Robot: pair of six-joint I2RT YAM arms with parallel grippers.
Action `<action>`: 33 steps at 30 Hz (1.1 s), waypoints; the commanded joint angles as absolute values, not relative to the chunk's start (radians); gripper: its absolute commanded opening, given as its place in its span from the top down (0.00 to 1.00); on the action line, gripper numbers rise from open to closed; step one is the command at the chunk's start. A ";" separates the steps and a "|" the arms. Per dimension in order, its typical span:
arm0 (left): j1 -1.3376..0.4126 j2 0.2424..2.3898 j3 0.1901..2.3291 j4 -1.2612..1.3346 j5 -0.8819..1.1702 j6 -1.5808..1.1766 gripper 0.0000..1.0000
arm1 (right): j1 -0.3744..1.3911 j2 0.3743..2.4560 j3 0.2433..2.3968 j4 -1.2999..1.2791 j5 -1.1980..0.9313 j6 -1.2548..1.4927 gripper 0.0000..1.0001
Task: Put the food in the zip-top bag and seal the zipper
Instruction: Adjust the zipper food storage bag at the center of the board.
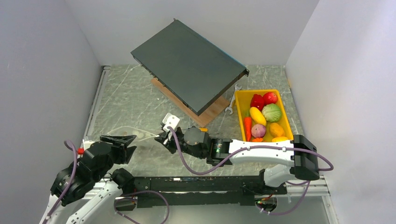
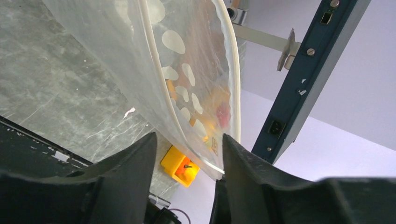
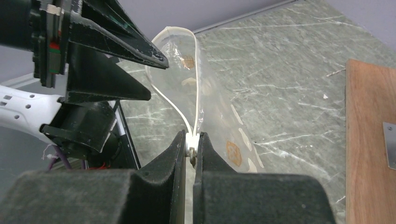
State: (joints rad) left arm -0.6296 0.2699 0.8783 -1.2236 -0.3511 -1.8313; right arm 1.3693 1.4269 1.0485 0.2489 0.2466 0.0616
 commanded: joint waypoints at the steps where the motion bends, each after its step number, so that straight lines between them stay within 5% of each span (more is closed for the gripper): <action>1: -0.627 0.246 0.851 -1.203 -0.387 -1.889 0.46 | 1.374 1.413 1.068 0.313 0.218 0.083 1.00; 9: -0.626 0.250 0.862 -1.247 -0.448 -1.871 0.67 | 1.377 1.423 1.073 0.305 0.196 0.111 1.00; 13: -0.627 0.271 0.899 -1.228 -0.504 -1.757 0.90 | 1.375 1.421 1.083 0.273 0.187 0.121 0.99; 15: -0.627 0.306 0.945 -1.255 -0.548 -1.698 0.99 | 1.376 1.420 1.083 0.257 0.202 0.127 0.90; 24: -0.627 0.505 1.201 -1.183 -0.652 -1.022 1.00 | 1.365 1.372 1.069 0.217 0.222 0.143 0.48; 33: -0.627 0.838 1.357 -1.247 -0.602 -0.294 1.00 | 1.309 1.253 1.043 0.099 0.261 0.201 0.42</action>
State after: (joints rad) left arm -0.6296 0.7425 1.3361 -1.2316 -0.5991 -0.7162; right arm 1.3384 1.3460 1.0481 0.1398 0.2192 0.1566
